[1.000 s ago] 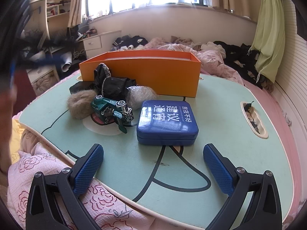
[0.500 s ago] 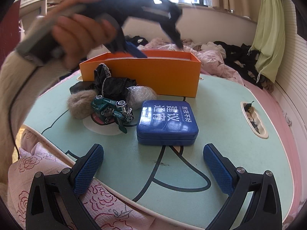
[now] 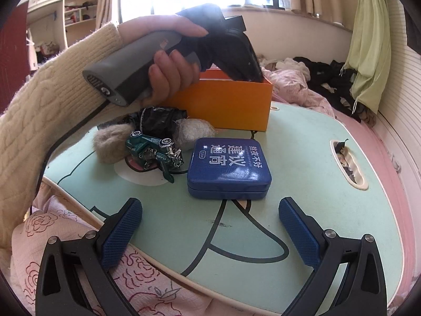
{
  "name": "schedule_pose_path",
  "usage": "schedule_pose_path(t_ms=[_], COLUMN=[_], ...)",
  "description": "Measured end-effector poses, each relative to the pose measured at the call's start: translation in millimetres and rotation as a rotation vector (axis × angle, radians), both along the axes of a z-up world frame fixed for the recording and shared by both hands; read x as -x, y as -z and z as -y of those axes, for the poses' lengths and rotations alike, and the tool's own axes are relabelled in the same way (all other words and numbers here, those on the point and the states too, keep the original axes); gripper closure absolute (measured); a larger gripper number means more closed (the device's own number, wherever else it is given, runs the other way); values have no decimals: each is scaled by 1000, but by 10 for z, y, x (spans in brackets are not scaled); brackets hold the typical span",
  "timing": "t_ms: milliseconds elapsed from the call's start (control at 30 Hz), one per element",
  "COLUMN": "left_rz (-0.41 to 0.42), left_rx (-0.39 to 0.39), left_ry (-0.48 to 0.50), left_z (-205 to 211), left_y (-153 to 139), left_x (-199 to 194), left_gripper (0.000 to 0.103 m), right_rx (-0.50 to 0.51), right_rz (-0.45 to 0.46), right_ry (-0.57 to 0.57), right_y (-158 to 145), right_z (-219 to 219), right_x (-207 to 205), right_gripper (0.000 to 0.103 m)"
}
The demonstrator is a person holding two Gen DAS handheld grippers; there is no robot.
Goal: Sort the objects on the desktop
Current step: 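Lift the brown card out and stand it beside the box with the left gripper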
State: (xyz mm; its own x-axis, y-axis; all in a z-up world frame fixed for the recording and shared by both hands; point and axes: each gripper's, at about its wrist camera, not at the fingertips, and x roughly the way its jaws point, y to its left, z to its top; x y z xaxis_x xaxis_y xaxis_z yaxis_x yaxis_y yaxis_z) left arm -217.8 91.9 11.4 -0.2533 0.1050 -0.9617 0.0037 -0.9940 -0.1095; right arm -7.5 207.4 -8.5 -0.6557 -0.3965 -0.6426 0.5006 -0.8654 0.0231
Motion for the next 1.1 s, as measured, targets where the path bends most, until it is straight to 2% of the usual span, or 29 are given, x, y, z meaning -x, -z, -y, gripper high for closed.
schedule_pose_path(t_ms=[100, 200, 267, 333, 400, 500, 633, 767, 833, 967, 1033, 1100], left_rz=[-22, -51, -117, -218, -294, -350, -367, -363, -363, -378, -408, -428], left_rx=[-20, -160, -215, -253, -294, -331, -306, -334, -319, -261, -258, -265], left_ry=[23, 37, 41, 52, 92, 141, 216, 256, 271, 264, 262, 256], left_z=[55, 217, 337, 472, 604, 778, 739, 550, 461, 406, 474, 579], left_y=[-22, -112, -313, -619, -867, -1023, -922, -778, -751, -713, -721, -739], left_x=[-52, -120, -240, -439, -706, -1110, -1468, -1460, -1435, -1448, -1538, -1647], left_gripper=[46, 46, 46, 46, 46, 46, 46, 44, 43, 37, 32, 32], right_rx=[0, 0, 0, 0, 0, 0, -1, -1, 0, 0, 0, 0], right_rz=[-1, 0, -1, -1, -1, -1, -1, -2, -2, -2, -2, -2], right_ry=[0, 1, 1, 1, 1, 1, 2, 2, 2, 2, 2, 2], right_y=[-1, 0, 1, 2, 2, 4, 4, 1, 0, -1, -2, 0], right_z=[10, 10, 10, 15, 12, 10, 26, 30, 44, 30, 43, 29], right_x=[0, -2, -3, -3, -5, -6, -4, -8, -5, -5, -1, -8], right_gripper=[0, 0, 0, 0, 0, 0, 0, 0, 0, 0, 0, 0])
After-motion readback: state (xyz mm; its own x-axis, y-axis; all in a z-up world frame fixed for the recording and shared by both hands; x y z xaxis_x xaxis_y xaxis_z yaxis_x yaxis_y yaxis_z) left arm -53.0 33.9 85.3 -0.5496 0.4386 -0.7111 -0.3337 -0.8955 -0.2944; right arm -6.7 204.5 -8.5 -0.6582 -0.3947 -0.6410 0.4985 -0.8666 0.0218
